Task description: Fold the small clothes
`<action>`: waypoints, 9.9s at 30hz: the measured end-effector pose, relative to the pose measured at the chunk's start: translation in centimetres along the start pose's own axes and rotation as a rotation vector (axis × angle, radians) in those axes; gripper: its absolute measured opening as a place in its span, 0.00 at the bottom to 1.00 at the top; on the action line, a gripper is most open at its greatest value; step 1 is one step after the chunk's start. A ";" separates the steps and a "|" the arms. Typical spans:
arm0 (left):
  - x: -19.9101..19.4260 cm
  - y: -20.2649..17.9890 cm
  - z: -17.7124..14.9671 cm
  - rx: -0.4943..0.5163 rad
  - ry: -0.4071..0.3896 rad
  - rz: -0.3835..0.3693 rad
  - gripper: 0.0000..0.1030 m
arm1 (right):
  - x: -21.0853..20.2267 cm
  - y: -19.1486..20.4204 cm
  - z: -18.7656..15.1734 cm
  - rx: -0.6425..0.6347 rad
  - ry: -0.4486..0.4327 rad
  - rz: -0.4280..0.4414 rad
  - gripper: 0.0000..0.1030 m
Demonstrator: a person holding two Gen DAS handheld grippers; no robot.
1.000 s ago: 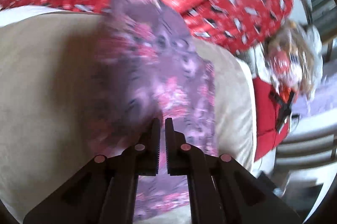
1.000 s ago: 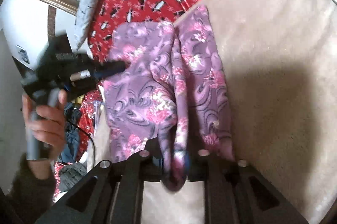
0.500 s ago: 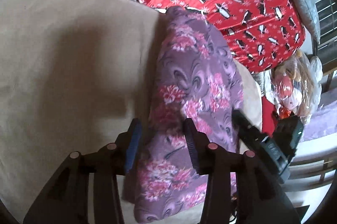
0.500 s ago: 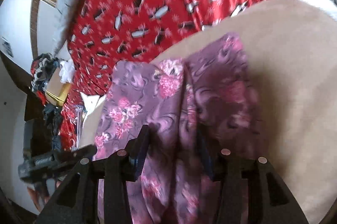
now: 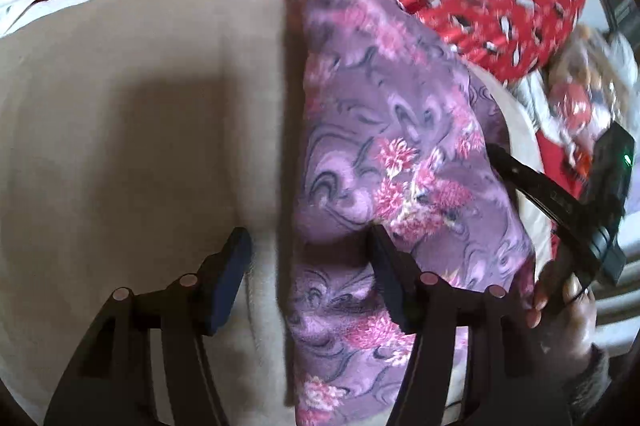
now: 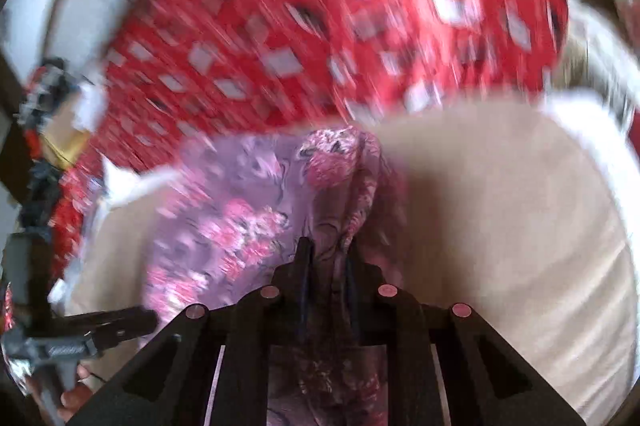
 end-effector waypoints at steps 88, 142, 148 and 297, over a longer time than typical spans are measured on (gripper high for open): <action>0.5 0.5 4.4 -0.068 0.031 -0.027 0.90 | -1.4 -3.6 -0.2 0.280 -0.037 -0.002 0.52; -9.7 14.5 -13.4 -0.148 -0.009 0.049 0.42 | -6.3 16.8 -18.0 0.058 0.115 0.148 0.32; -12.0 15.0 -10.4 -0.131 -0.116 0.042 0.43 | -8.2 15.7 -14.7 0.152 0.000 0.122 0.37; -13.1 13.9 -22.8 0.064 -0.117 0.298 0.89 | -13.4 19.0 -21.7 -0.316 0.064 -0.315 0.66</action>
Point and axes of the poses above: each gripper's, at about its wrist camera, not at the fingertips, and x roughly the way its jaws point, y to its left, z to its top, the point moved 3 cm from there along x, roughly the way its jaws point, and after that the axes turned 2 degrees about -x, right-handed, at the moved point
